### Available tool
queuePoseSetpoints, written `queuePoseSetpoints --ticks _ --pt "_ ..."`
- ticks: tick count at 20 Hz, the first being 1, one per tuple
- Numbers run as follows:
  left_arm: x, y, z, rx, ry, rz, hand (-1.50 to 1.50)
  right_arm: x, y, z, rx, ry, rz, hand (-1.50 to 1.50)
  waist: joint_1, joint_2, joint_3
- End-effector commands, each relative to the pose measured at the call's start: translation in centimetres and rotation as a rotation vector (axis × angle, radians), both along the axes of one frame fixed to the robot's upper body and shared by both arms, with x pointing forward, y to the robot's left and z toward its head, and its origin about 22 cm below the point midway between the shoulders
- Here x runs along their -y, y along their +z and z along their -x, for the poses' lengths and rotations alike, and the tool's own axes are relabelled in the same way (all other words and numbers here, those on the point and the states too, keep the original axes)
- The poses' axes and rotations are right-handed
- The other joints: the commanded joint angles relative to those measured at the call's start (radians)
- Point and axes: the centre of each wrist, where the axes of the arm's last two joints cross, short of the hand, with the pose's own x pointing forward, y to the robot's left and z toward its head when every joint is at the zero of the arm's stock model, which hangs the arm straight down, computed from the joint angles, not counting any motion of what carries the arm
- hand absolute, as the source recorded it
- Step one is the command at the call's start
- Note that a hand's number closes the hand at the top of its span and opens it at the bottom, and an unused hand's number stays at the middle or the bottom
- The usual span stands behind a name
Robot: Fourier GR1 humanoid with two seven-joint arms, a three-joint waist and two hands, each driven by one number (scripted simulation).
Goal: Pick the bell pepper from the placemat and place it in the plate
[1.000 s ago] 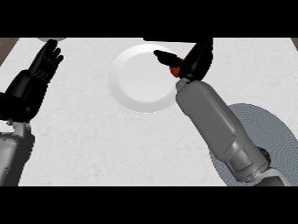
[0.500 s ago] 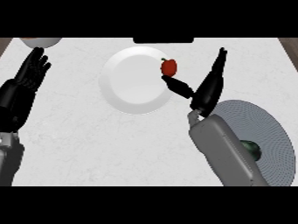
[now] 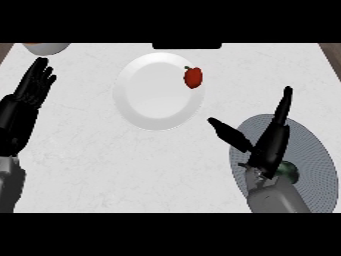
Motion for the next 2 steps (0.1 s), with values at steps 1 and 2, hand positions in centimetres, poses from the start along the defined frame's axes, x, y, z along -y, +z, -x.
queuePoseSetpoints --ticks 1,2 --pt "1.06 0.52 -0.10 -0.001 -0.010 0.011 0.00 3.27 0.87 1.84 -0.003 -0.020 0.061 -1.50 0.002 0.002 0.000" --pt "1.37 1.43 0.18 0.014 -0.003 -0.013 0.00 3.02 0.85 2.14 -0.011 -0.036 0.077 -1.50 0.003 0.001 0.000"
